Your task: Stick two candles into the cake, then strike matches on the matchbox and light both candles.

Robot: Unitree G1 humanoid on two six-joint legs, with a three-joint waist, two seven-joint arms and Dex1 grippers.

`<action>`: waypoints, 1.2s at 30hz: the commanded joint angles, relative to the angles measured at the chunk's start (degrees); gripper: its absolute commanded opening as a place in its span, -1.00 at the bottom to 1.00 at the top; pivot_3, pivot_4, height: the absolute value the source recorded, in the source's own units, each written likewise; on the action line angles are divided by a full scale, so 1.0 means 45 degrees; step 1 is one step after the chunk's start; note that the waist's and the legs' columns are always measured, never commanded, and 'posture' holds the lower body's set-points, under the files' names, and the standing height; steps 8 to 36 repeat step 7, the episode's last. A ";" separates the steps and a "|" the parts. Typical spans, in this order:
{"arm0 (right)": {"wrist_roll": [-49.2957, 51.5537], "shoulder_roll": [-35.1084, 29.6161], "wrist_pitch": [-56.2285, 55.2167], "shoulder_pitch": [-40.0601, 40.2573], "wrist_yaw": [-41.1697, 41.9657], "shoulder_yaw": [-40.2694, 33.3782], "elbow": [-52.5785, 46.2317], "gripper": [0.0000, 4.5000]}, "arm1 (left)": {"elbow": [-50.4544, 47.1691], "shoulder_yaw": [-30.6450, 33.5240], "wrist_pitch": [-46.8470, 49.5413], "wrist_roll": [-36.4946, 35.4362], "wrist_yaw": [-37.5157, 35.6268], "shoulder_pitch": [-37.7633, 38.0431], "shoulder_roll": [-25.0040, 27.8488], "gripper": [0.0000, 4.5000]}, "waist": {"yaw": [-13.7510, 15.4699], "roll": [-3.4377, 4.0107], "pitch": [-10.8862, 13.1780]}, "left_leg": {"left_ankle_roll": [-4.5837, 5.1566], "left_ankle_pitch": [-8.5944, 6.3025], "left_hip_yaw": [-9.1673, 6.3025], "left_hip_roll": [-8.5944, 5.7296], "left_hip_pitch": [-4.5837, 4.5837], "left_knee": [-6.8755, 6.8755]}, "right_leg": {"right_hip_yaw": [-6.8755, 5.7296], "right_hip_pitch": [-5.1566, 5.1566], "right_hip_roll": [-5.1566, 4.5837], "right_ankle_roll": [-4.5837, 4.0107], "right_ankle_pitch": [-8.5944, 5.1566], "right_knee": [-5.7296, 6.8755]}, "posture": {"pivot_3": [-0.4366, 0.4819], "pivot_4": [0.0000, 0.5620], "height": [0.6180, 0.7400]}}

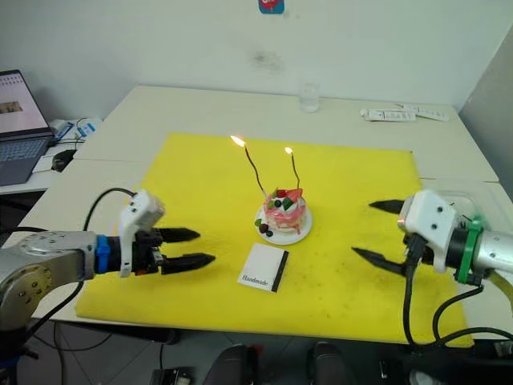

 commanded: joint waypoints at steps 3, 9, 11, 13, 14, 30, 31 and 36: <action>0.0894 -0.0632 -0.0145 -0.0605 0.0980 -0.0898 0.0594 1.00 | 0.0977 0.1448 -0.3959 0.2267 -0.0939 0.1070 0.0121 0.99 | -0.0008 0.0003 0.0003 | 0.0001 -0.0001 0.0004 0.0010 -0.0001 -0.0012 | -0.0003 -0.0008 0.0001 0.0004 0.0003 0.0001 | -0.05 -0.47 0.45; 0.0630 -0.0955 -0.0559 -0.0853 0.1392 -0.0690 0.1194 1.00 | 0.1255 0.1780 -0.4324 0.2167 -0.1262 0.1312 -0.0155 0.99 | -0.0009 0.0003 0.0003 | 0.0002 -0.0002 -0.0003 0.0017 -0.0003 -0.0026 | -0.0016 -0.0013 0.0003 0.0014 0.0006 0.0002 | -0.05 -0.47 0.45; 0.0630 -0.0955 -0.0559 -0.0853 0.1392 -0.0690 0.1194 1.00 | 0.1255 0.1780 -0.4324 0.2167 -0.1262 0.1312 -0.0155 0.99 | -0.0009 0.0003 0.0003 | 0.0002 -0.0002 -0.0003 0.0017 -0.0003 -0.0026 | -0.0016 -0.0013 0.0003 0.0014 0.0006 0.0002 | -0.05 -0.47 0.45; 0.0630 -0.0955 -0.0559 -0.0853 0.1392 -0.0690 0.1194 1.00 | 0.1255 0.1780 -0.4324 0.2167 -0.1262 0.1312 -0.0155 0.99 | -0.0009 0.0003 0.0003 | 0.0002 -0.0002 -0.0003 0.0017 -0.0003 -0.0026 | -0.0016 -0.0013 0.0003 0.0014 0.0006 0.0002 | -0.05 -0.47 0.45; 0.0630 -0.0955 -0.0559 -0.0853 0.1392 -0.0690 0.1194 1.00 | 0.1255 0.1780 -0.4324 0.2167 -0.1262 0.1312 -0.0155 0.99 | -0.0009 0.0003 0.0003 | 0.0002 -0.0002 -0.0003 0.0017 -0.0003 -0.0026 | -0.0016 -0.0013 0.0003 0.0014 0.0006 0.0002 | -0.05 -0.47 0.45; 0.0630 -0.0955 -0.0559 -0.0853 0.1392 -0.0690 0.1194 1.00 | 0.1255 0.1780 -0.4324 0.2167 -0.1262 0.1312 -0.0155 0.99 | -0.0009 0.0003 0.0003 | 0.0002 -0.0002 -0.0003 0.0017 -0.0003 -0.0026 | -0.0016 -0.0013 0.0003 0.0014 0.0006 0.0002 | -0.05 -0.47 0.45; 0.0630 -0.0955 -0.0559 -0.0853 0.1392 -0.0690 0.1194 1.00 | 0.1255 0.1780 -0.4324 0.2167 -0.1262 0.1312 -0.0155 0.99 | -0.0009 0.0003 0.0003 | 0.0002 -0.0002 -0.0003 0.0017 -0.0003 -0.0026 | -0.0016 -0.0013 0.0003 0.0014 0.0006 0.0002 | -0.05 -0.47 0.45; 0.0630 -0.0955 -0.0559 -0.0853 0.1392 -0.0690 0.1194 1.00 | 0.1255 0.1780 -0.4324 0.2167 -0.1262 0.1312 -0.0155 0.99 | -0.0009 0.0003 0.0003 | 0.0002 -0.0002 -0.0003 0.0017 -0.0003 -0.0026 | -0.0016 -0.0013 0.0003 0.0014 0.0006 0.0002 | -0.05 -0.47 0.45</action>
